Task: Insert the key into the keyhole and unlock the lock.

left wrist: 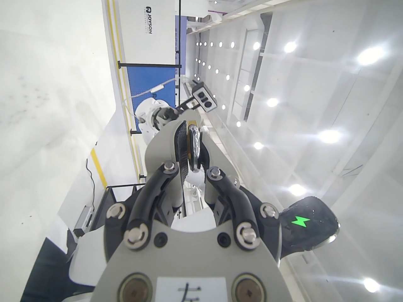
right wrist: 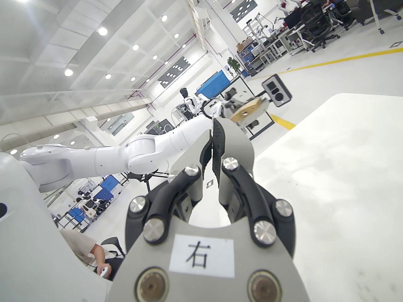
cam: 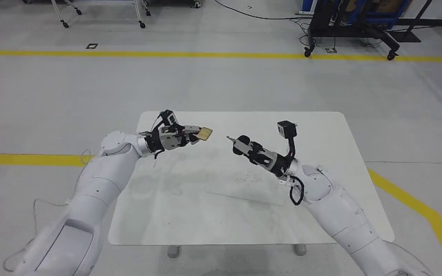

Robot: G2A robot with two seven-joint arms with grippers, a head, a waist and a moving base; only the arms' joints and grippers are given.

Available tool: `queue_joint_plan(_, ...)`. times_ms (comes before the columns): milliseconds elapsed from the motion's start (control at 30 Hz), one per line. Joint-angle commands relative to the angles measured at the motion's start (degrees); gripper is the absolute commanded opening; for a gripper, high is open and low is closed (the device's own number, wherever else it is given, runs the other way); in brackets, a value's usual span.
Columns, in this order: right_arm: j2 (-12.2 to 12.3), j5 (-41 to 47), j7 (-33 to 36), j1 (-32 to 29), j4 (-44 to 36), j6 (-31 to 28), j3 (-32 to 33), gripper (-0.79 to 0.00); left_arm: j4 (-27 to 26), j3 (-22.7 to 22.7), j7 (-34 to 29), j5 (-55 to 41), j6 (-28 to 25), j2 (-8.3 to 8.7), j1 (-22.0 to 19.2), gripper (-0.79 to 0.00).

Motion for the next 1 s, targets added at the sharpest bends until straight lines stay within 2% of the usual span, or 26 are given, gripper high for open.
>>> queue_joint_plan(0, -0.53, -2.50, -1.55, 0.42, -0.64, 1.11, -1.27, -0.785, 1.62, 0.62, 0.14, 0.90, -0.85, -0.59, -0.90, -0.785)
queue_joint_plan(167, -2.17, -8.78, -5.72, 2.46, -0.80, 5.14, -4.90, -0.785, 4.46, 1.35, -1.05, 1.68, -2.63, -1.75, -2.10, -0.785)
queue_joint_plan(467, -4.20, -18.14, -13.10, 3.31, -0.58, 8.37, -8.25, -0.785, 7.58, 1.22, -3.01, 1.77, -3.59, -3.08, -3.22, -0.785)
queue_joint_plan(967, -6.79, -25.50, -20.53, 4.91, 2.27, 11.15, -10.56, -0.785, 10.02, -0.22, -6.59, 1.44, -4.07, -4.22, -3.79, -0.785)
